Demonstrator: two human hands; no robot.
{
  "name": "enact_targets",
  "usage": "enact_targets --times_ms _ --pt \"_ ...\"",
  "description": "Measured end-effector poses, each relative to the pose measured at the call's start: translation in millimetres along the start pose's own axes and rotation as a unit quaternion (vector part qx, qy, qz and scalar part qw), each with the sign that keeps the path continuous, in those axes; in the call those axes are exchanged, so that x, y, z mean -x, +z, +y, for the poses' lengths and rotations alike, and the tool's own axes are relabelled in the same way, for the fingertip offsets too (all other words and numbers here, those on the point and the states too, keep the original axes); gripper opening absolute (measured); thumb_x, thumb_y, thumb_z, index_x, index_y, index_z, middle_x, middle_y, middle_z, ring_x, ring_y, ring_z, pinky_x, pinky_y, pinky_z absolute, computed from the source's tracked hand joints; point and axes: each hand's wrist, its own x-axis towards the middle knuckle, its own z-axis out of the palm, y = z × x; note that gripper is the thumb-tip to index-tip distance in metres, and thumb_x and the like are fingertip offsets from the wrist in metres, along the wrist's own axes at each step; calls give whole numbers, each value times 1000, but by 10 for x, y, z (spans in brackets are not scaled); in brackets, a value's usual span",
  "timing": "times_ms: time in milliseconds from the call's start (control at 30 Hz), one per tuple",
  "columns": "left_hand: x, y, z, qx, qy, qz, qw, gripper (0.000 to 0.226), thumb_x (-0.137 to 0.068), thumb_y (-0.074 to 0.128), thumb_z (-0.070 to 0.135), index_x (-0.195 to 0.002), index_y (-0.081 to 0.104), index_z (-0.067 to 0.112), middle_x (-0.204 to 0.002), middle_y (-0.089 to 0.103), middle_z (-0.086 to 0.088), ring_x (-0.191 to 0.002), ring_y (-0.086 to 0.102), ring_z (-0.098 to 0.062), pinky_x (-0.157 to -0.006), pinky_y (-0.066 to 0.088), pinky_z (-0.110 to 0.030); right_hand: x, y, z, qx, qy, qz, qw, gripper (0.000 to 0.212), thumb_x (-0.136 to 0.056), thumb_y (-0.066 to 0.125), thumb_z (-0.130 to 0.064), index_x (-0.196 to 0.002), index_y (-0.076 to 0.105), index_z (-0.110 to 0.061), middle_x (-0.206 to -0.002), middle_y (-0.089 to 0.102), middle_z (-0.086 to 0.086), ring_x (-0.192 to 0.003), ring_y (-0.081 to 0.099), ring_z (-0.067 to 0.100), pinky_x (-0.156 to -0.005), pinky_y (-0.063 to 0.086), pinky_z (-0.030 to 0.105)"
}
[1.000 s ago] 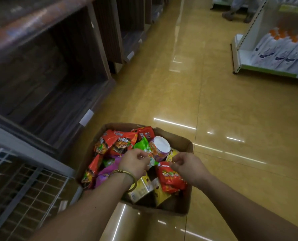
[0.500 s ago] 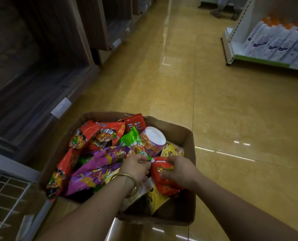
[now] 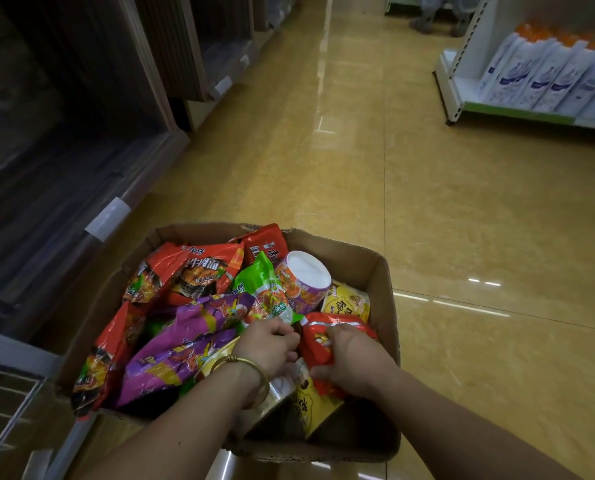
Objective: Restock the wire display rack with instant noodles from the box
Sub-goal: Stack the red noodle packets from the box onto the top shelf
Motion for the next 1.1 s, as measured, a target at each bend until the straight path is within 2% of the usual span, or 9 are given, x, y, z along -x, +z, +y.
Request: enact_targets --times_ms 167,267,367,467,567,633,733,833,1100 --pt "39 -14 7 15 -10 -9 1000 10 -93 59 0 -84 59 4 -48 48 1 -44 46 -13 -45 38 -24 49 -70 16 -70 -6 64 995 38 -93 57 -33 -130 57 -26 -115 67 0 -99 64 20 -86 55 34" --pt "80 -10 33 39 -14 -3 999 3 -93 59 1 -90 59 3 -57 49 -4 -50 48 -16 -50 41 -27 140 -255 24 -165 -11 112 980 33 -95 54 -34 -127 60 -30 -103 66 -7 -92 62 14 -80 52 29" --pt "176 6 116 52 -16 17 998 5 -95 61 5 -96 56 7 -79 54 -13 -72 55 -24 -60 48 -35 248 -477 41 -280 -15 163 946 31 -96 56 -36 -125 62 -28 -102 65 -10 -92 63 10 -75 51 23" --pt "284 -28 192 59 -28 0 998 33 -90 70 27 -115 55 10 -106 64 -12 -95 64 -25 -77 59 -44 342 -718 50 -473 -11 153 868 17 -95 58 -32 -108 65 -23 -93 72 0 -82 71 16 -78 60 36" --pt "407 -97 267 119 -51 -55 990 55 -78 75 49 -120 60 17 -118 66 -10 -105 66 -30 -83 58 -49 376 -861 17 -676 16 105 730 22 -94 60 -26 -105 58 -8 -90 71 15 -78 71 30 -85 56 51" --pt "471 -118 317 206 -53 -87 973 50 -76 73 47 -115 63 18 -114 70 -10 -105 67 -33 -84 57 -51 378 -887 -32 -754 36 80 651 29 -93 58 -25 -114 56 -4 -99 71 23 -85 69 36 -91 52 58" --pt "514 -130 372 285 -22 -101 953 50 -73 76 28 -119 64 12 -110 73 -11 -104 68 -33 -81 58 -51 367 -838 -90 -800 39 50 597 34 -95 58 -29 -117 59 -4 -109 72 22 -97 71 37 -92 53 57" --pt "538 -169 411 310 7 -86 947 50 -72 74 11 -121 62 7 -104 75 -13 -95 72 -30 -75 60 -46 361 -770 -95 -802 -10 28 597 44 -89 67 -29 -125 57 -5 -113 72 20 -102 70 37 -89 55 54" --pt "657 -132 462 387 20 -93 917 36 -87 63 0 -122 57 -4 -109 71 -23 -99 71 -34 -80 60 -43 376 -561 -92 -707 -60 -13 705 85 -64 91 -12 -137 48 -25 -118 71 9 -108 69 32 -94 52 60"
